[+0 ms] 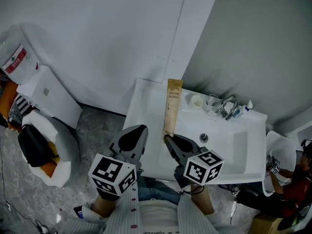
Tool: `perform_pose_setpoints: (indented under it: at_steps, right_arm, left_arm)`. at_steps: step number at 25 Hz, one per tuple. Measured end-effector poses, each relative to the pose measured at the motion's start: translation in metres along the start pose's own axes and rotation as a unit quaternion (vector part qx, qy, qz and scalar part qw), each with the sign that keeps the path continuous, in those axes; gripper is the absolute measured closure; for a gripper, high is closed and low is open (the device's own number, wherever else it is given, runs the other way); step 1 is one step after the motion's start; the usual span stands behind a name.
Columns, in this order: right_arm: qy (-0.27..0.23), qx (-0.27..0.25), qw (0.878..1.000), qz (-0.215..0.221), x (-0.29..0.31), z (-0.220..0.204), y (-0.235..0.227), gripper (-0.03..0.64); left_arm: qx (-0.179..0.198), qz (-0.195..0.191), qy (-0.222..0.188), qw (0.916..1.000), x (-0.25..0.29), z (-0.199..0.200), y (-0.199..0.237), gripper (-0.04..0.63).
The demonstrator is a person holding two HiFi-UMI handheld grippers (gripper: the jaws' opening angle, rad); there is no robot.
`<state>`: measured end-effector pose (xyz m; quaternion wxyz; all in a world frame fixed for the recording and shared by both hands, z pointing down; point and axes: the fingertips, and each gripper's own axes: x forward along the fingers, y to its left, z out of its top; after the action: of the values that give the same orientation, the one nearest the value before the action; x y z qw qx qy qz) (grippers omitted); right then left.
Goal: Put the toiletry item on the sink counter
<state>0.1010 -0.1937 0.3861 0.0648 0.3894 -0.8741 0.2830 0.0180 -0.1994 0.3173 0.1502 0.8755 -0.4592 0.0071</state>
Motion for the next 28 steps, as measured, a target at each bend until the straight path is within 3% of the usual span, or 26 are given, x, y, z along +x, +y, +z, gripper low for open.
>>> perform_pose_setpoints:
  at_steps: [13,28]
  right_arm:
    - [0.012,-0.001,1.0,-0.009,0.029,0.008,-0.007,0.568]
    - [0.052,0.017,0.998,-0.024,0.072,-0.012,-0.015,0.568]
  left_arm:
    - [-0.007,-0.011,0.01,0.9999,0.021,0.003,0.027,0.574]
    - [-0.015,-0.032,0.035,0.9988,0.037,-0.009,0.059,0.574]
